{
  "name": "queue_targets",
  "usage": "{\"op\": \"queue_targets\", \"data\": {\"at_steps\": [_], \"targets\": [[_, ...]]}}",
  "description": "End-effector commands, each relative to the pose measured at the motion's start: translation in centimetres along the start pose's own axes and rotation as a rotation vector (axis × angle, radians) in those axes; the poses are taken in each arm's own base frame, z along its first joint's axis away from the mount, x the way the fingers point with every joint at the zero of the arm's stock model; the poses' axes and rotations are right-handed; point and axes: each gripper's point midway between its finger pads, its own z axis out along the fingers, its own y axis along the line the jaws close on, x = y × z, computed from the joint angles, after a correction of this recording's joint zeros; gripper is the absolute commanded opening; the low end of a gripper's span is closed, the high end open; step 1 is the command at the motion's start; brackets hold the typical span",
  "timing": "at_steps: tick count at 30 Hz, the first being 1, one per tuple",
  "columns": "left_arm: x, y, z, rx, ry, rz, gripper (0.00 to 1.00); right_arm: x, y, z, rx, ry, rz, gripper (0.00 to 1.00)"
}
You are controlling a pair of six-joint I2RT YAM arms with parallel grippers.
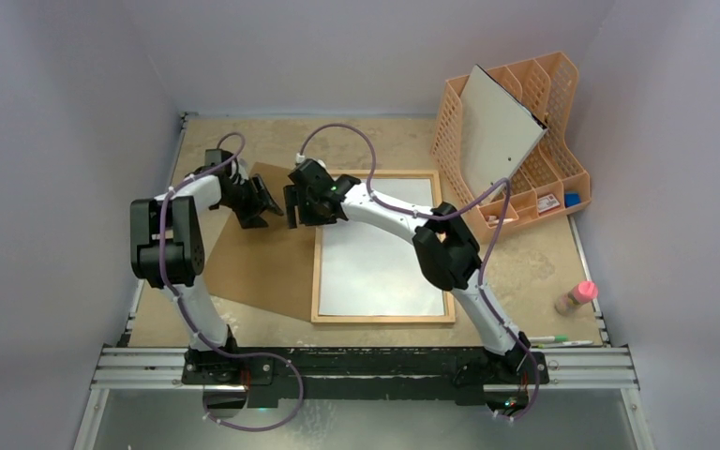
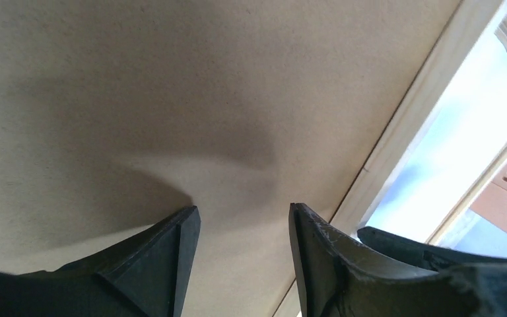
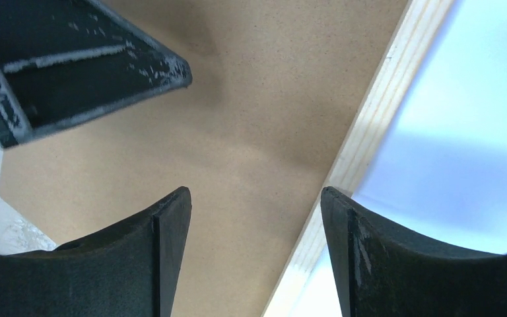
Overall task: Put the photo into the frame
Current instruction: Adjust the photo frame item at the center of the board.
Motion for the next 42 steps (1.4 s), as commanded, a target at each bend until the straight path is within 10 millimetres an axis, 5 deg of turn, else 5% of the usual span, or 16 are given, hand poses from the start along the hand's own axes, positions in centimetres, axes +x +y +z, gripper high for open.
{"op": "queue_targets", "data": {"at_steps": [1, 5, 9, 13, 19, 23, 33, 42], "targets": [[-1.1, 8.7, 0.4, -0.455, -0.028, -0.002, 0.57, -1.8, 1.6, -2.3, -0.039, -0.031, 0.017, 0.74], [-0.9, 12.9, -0.2, -0.685, 0.000, 0.019, 0.57, -1.5, 2.3, -2.1, -0.078, -0.006, 0.024, 0.73], [-0.6, 14.5, 0.0, -0.758, 0.024, 0.035, 0.58, -0.5, 2.4, -0.8, -0.092, 0.021, 0.036, 0.71], [-0.7, 14.8, 0.3, -0.762, 0.027, 0.040, 0.58, 1.5, 0.7, 0.9, -0.028, 0.080, 0.045, 0.71], [-0.7, 15.6, 0.0, -0.795, 0.032, 0.042, 0.58, 1.7, -3.2, 2.2, 0.161, 0.051, 0.007, 0.71], [-1.1, 15.8, -0.6, -0.798, 0.020, 0.035, 0.58, 1.8, -5.7, 1.8, 0.276, 0.027, -0.016, 0.73], [-2.3, 15.0, -1.9, -0.759, -0.014, 0.039, 0.62, 1.1, -7.3, -1.2, 0.350, -0.003, -0.059, 0.76], [-5.9, 12.4, -3.8, -0.650, -0.116, 0.085, 0.74, 3.5, -5.5, -2.7, 0.224, 0.088, -0.012, 0.82]]}}
